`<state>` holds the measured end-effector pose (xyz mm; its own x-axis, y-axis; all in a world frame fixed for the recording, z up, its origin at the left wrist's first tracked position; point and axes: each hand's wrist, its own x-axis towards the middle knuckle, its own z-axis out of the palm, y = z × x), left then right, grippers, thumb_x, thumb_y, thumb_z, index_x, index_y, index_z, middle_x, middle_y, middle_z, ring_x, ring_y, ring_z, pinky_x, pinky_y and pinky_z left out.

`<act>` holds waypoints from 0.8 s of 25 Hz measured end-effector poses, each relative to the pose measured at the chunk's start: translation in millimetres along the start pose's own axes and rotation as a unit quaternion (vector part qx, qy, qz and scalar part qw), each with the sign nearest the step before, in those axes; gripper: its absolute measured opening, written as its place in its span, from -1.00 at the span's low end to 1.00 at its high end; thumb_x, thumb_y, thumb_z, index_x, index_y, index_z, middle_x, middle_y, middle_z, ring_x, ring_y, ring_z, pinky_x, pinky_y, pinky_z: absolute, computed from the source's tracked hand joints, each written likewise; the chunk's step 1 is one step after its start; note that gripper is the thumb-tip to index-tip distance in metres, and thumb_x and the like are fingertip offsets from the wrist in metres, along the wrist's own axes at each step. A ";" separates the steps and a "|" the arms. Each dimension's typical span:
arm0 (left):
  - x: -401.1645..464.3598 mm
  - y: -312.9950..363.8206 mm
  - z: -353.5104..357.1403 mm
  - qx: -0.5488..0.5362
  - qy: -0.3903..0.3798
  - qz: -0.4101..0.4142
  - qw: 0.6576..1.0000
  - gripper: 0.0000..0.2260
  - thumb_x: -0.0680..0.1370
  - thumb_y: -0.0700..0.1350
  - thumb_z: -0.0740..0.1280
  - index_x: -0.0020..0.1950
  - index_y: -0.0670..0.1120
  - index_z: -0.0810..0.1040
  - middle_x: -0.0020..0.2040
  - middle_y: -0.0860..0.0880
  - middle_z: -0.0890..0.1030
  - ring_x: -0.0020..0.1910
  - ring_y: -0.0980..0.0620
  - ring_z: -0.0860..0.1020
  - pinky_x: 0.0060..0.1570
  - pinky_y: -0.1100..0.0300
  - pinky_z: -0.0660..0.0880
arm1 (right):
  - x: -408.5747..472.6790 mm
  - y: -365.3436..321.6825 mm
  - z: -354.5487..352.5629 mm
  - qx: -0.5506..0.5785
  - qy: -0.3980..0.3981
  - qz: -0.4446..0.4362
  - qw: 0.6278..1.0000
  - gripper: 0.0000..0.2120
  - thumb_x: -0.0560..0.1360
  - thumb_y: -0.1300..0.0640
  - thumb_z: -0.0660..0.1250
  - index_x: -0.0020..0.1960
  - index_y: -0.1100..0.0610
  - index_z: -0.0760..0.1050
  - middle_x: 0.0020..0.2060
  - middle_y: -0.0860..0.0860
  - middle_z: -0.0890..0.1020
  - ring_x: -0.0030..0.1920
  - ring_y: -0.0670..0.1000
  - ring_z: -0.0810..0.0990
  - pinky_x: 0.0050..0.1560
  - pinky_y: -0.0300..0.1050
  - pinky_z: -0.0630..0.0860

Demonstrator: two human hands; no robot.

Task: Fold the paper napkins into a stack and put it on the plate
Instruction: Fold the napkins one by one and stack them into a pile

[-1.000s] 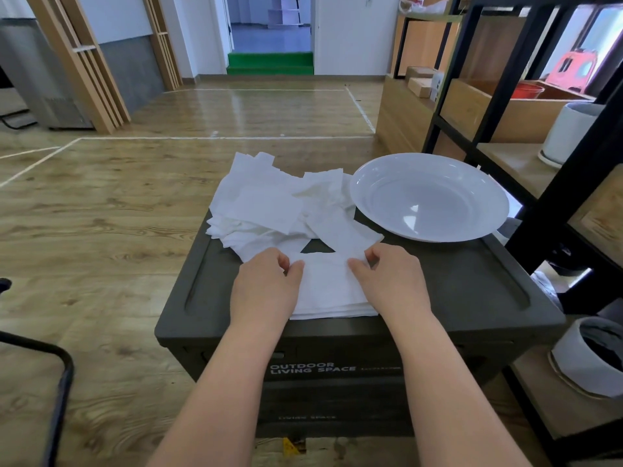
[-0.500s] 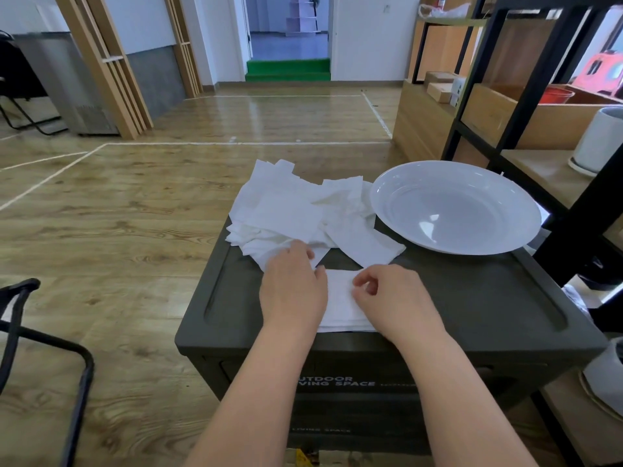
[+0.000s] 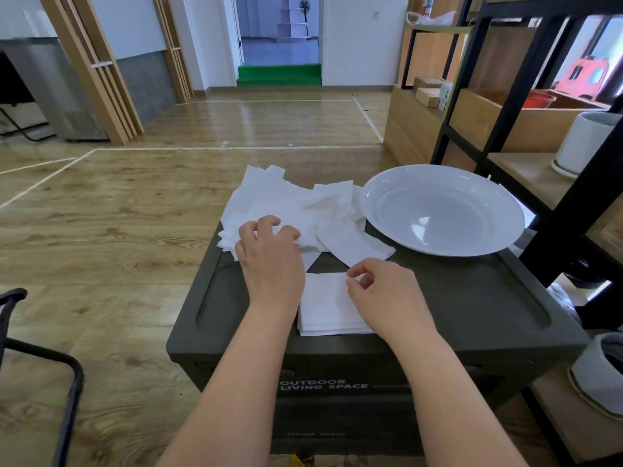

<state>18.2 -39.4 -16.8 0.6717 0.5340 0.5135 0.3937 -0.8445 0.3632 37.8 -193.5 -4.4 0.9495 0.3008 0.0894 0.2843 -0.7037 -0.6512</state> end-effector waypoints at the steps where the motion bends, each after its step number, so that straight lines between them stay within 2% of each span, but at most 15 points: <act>1: -0.6 1.4 -3.6 -0.012 0.007 -0.002 1.000 -0.83 0.54 -0.19 0.30 0.05 -0.03 0.64 0.25 -0.03 0.50 0.23 -0.11 0.31 0.08 0.13 0.19 | 0.1 -0.3 -0.3 0.009 0.017 -0.009 1.000 -0.85 0.53 0.04 0.29 0.08 -0.07 0.52 -0.18 -0.17 0.55 -0.22 -0.19 0.49 -0.32 -0.43 0.30; 3: -2.4 6.6 -15.4 -0.048 0.040 0.016 0.998 -0.88 0.54 -0.16 0.34 0.01 -0.04 0.66 0.16 -0.02 0.57 0.18 -0.11 0.38 0.04 0.16 0.20 | -0.1 -1.3 -0.9 0.037 0.050 -0.041 0.997 -0.75 0.52 0.06 0.31 0.19 -0.10 0.48 0.04 -0.12 0.59 -0.04 -0.17 0.52 -0.13 -0.43 0.35; 4: -3.4 10.4 -23.2 -0.069 0.057 0.038 0.995 -0.89 0.52 -0.16 0.37 -0.02 -0.04 0.67 0.09 -0.01 0.61 0.14 -0.10 0.42 0.02 0.18 0.21 | -0.5 -1.8 -1.3 0.047 0.056 -0.065 0.995 -0.65 0.52 0.06 0.32 0.28 -0.13 0.42 0.19 -0.12 0.55 0.10 -0.15 0.49 0.03 -0.38 0.35; 6: -5.1 17.7 -40.0 -0.124 0.053 0.094 0.986 -0.91 0.50 -0.15 0.39 -0.04 -0.01 0.66 -0.04 0.05 0.65 0.05 -0.02 0.48 0.00 0.20 0.27 | -1.8 -4.6 -2.0 0.048 0.052 -0.107 0.992 -0.44 0.51 0.04 0.34 0.43 -0.18 0.22 0.42 -0.11 0.33 0.39 -0.07 0.28 0.25 -0.22 0.21; 7: -6.2 20.3 -47.4 -0.159 0.025 0.123 0.979 -0.91 0.50 -0.13 0.39 -0.05 0.03 0.66 -0.08 0.11 0.66 0.02 0.05 0.49 -0.01 0.22 0.32 | -2.8 -6.4 -3.0 0.046 0.060 -0.121 0.990 -0.40 0.50 0.03 0.35 0.45 -0.20 0.17 0.47 -0.09 0.24 0.45 -0.05 0.17 0.30 -0.15 0.17; 8: -7.8 21.3 -53.6 -0.200 -0.016 0.143 0.969 -0.90 0.50 -0.10 0.38 -0.06 0.09 0.64 -0.11 0.18 0.65 0.00 0.14 0.48 -0.02 0.26 0.35 | -3.2 -8.1 -4.1 0.047 0.086 -0.137 0.986 -0.42 0.48 0.02 0.37 0.43 -0.19 0.23 0.47 -0.06 0.25 0.45 -0.03 0.15 0.34 -0.07 0.16; 9: -10.3 21.2 -58.8 -0.246 -0.062 0.146 0.956 -0.90 0.49 -0.05 0.38 -0.06 0.15 0.62 -0.13 0.23 0.63 -0.01 0.23 0.48 -0.03 0.31 0.35 | -3.5 -8.9 -5.5 0.054 0.129 -0.154 0.978 -0.52 0.47 0.03 0.39 0.35 -0.13 0.37 0.41 -0.02 0.34 0.42 0.00 0.23 0.35 0.01 0.20; 11: -15.7 17.4 -63.0 -0.318 -0.128 0.112 0.933 -0.85 0.46 0.04 0.39 0.00 0.25 0.56 -0.11 0.29 0.61 0.02 0.30 0.48 -0.03 0.37 0.34 | -3.0 -9.7 -10.6 0.060 0.208 -0.173 0.961 -0.85 0.46 0.06 0.40 0.03 0.01 0.59 0.09 -0.04 0.58 0.18 -0.01 0.47 0.21 0.11 0.40; 12: -17.5 13.3 -62.0 -0.333 -0.139 0.087 0.929 -0.76 0.43 0.08 0.42 0.06 0.28 0.51 -0.07 0.30 0.59 0.05 0.30 0.48 -0.02 0.37 0.34 | -2.2 -8.3 -13.3 0.082 0.212 -0.163 0.960 -0.95 0.46 0.05 0.39 -0.10 0.01 0.59 -0.09 -0.13 0.61 0.03 -0.09 0.52 0.08 0.06 0.46; 14: -19.0 5.1 -57.7 -0.334 -0.168 0.022 0.927 -0.56 0.37 0.12 0.46 0.20 0.29 0.42 0.04 0.30 0.53 0.10 0.30 0.46 -0.01 0.39 0.34 | -1.2 -6.0 -19.6 0.182 0.151 -0.100 0.966 -0.90 0.48 0.01 0.37 -0.21 -0.05 0.55 -0.30 -0.23 0.61 -0.16 -0.20 0.55 -0.11 -0.15 0.48; 16: -18.6 0.1 -52.9 -0.369 -0.230 -0.057 0.899 -0.57 0.38 0.13 0.45 0.21 0.21 0.44 0.07 0.28 0.55 0.06 0.29 0.50 -0.08 0.42 0.40 | 0.0 -5.1 -25.8 0.302 0.092 -0.049 0.948 -0.91 0.49 0.03 0.36 -0.19 -0.05 0.57 -0.27 -0.17 0.66 -0.18 -0.18 0.62 -0.17 -0.19 0.55; 18: -18.5 0.0 -49.2 -0.453 -0.259 -0.120 0.845 -0.85 0.46 0.06 0.41 0.02 0.14 0.61 -0.06 0.23 0.67 -0.09 0.29 0.60 -0.24 0.49 0.46 | 1.3 -2.5 -28.1 0.371 0.071 -0.012 0.926 -0.93 0.50 0.06 0.36 -0.15 -0.01 0.59 -0.24 -0.12 0.69 -0.20 -0.16 0.65 -0.24 -0.26 0.57; 19: -17.9 1.4 -50.2 -0.471 -0.254 -0.138 0.833 -0.93 0.50 0.02 0.38 -0.14 0.12 0.66 -0.17 0.22 0.68 -0.20 0.33 0.60 -0.32 0.53 0.43 | 2.0 -1.1 -28.7 0.390 0.066 0.002 0.919 -0.93 0.50 0.07 0.35 -0.14 0.01 0.60 -0.25 -0.13 0.69 -0.23 -0.18 0.65 -0.30 -0.34 0.54; 20: -17.6 0.8 -49.2 -0.471 -0.243 -0.145 0.836 -0.82 0.52 0.00 0.36 -0.27 0.10 0.67 -0.26 0.22 0.67 -0.32 0.36 0.57 -0.38 0.55 0.40 | 2.5 -0.3 -28.9 0.398 0.062 0.017 0.915 -0.92 0.51 0.07 0.35 -0.13 0.02 0.60 -0.27 -0.15 0.69 -0.26 -0.21 0.64 -0.36 -0.41 0.50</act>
<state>-24.2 -47.4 12.7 0.8990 0.4379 0.0054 0.0691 -0.1539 0.9857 43.9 -211.1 17.9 0.9777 0.1783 0.1114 0.1141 -0.0049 -0.9935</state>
